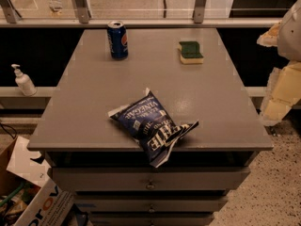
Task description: Move blue chip bag near pepsi can
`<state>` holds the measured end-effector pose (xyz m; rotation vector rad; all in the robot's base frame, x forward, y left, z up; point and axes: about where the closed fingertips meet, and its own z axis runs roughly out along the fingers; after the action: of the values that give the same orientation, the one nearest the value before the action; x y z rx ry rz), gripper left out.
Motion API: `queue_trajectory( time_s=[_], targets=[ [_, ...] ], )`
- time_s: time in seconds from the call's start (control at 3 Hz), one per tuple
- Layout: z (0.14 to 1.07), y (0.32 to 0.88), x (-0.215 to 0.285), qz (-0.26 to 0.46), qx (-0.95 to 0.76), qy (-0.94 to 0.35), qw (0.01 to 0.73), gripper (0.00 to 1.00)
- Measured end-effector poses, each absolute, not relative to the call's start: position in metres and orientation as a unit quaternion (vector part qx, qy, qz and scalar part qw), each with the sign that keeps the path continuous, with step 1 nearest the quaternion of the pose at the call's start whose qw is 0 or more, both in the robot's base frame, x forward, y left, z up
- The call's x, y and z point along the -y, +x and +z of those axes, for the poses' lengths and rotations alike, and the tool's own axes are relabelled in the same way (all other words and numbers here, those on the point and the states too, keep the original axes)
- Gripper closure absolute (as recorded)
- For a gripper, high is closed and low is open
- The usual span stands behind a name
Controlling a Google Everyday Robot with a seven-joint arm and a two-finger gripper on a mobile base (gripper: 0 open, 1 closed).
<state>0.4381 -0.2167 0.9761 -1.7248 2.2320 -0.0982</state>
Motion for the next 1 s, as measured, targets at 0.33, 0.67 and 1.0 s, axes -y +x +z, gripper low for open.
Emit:
queue_trajectory(
  time_s=[0.33,0.67,1.0],
  targets=[
    [0.976,0.438,0.217,-0.034,-0.781,-0.603,0.159,0.0],
    [0.979,0.442,0.22,-0.033,-0.779,-0.603,0.171,0.0],
    [0.957,0.453,0.221,-0.008,-0.771,-0.609,0.186,0.0]
  ],
)
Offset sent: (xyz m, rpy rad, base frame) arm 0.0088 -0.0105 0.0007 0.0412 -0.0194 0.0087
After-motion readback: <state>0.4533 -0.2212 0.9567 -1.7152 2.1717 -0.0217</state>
